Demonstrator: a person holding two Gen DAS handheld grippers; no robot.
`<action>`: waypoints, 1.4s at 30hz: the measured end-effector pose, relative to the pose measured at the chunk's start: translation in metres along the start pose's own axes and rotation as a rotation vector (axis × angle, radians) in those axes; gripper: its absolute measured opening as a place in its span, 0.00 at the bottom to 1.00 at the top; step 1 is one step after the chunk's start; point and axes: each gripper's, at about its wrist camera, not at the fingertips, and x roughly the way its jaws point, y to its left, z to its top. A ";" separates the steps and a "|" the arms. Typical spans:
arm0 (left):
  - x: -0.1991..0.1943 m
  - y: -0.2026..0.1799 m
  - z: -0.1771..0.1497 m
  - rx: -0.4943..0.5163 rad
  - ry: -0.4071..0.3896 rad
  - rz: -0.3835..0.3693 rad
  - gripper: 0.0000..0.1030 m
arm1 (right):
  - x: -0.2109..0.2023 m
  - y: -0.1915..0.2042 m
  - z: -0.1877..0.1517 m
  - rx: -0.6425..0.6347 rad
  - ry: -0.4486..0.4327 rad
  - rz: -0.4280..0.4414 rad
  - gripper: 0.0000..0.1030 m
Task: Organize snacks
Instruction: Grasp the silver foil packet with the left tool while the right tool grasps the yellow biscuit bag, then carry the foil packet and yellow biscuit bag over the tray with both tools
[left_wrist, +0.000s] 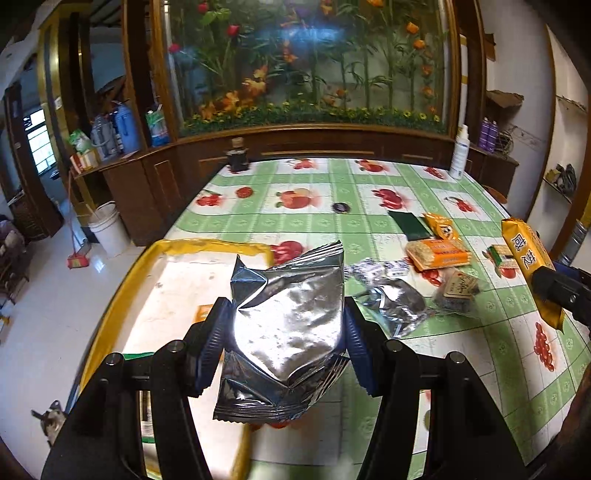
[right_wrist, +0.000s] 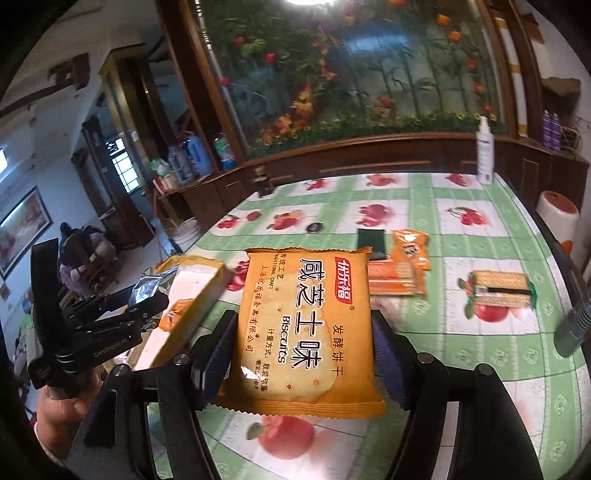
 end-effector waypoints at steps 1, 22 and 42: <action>-0.003 0.006 -0.001 -0.008 -0.006 0.013 0.57 | 0.001 0.006 0.001 -0.007 0.000 0.013 0.69; -0.030 0.077 -0.008 -0.130 -0.061 0.129 0.57 | 0.035 0.113 0.010 -0.140 0.032 0.208 0.69; 0.003 0.125 -0.030 -0.224 0.040 0.157 0.57 | 0.116 0.157 0.011 -0.159 0.134 0.299 0.69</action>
